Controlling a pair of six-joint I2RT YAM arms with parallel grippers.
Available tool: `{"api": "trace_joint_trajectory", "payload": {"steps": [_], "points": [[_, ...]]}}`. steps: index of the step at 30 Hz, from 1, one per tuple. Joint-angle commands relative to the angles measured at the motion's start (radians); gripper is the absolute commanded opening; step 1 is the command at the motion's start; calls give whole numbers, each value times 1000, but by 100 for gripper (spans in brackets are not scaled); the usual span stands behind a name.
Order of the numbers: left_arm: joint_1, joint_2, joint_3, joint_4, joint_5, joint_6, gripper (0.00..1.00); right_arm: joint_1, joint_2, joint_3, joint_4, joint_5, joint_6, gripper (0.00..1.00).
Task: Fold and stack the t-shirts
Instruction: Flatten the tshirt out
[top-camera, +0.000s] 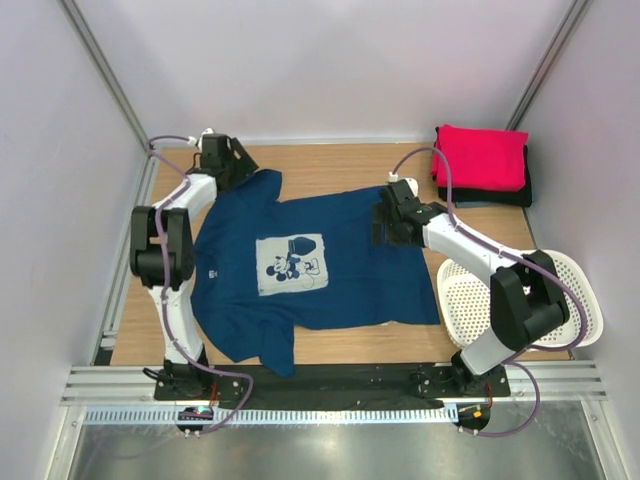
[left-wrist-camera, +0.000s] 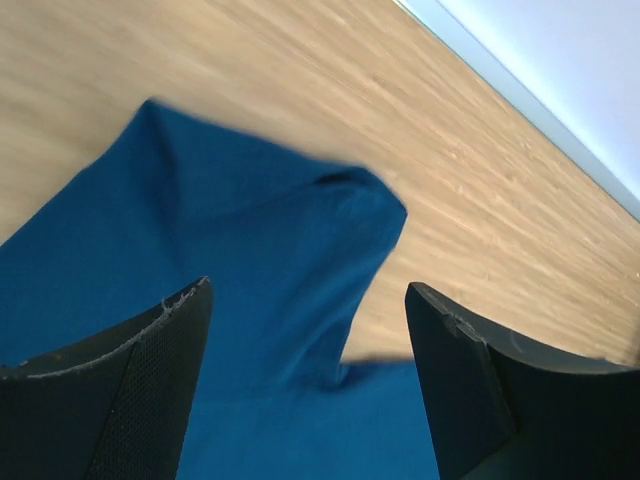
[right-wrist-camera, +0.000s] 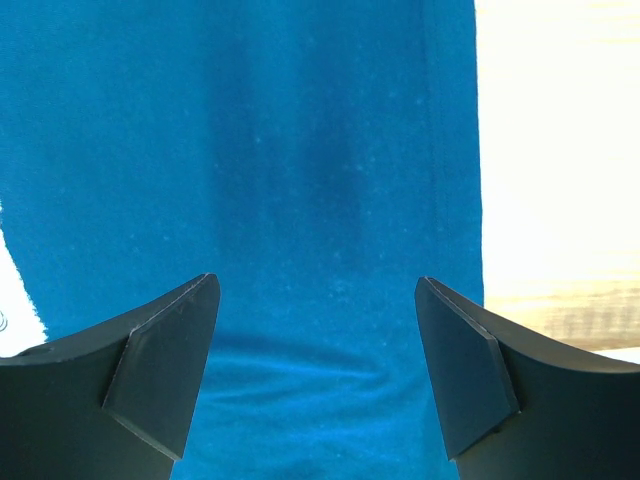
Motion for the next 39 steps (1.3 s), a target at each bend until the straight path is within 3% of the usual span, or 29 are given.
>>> {"api": "trace_joint_trajectory", "payload": {"steps": [1,7,18,28,39], "points": [[-2,-195,-125,20,-88,31,79,-3,24,54,48,-10,-31,85],[-13,-184,-207,3,-163,-75,79,-11,115,135,80,-15,-35,85],[-11,42,-25,112,-138,-104,77,-12,146,163,86,-10,-51,85],[-10,125,17,152,-120,-130,73,-14,150,152,97,-15,-48,85],[-11,67,-43,172,-160,-121,74,-17,166,154,100,-24,-45,85]]}}
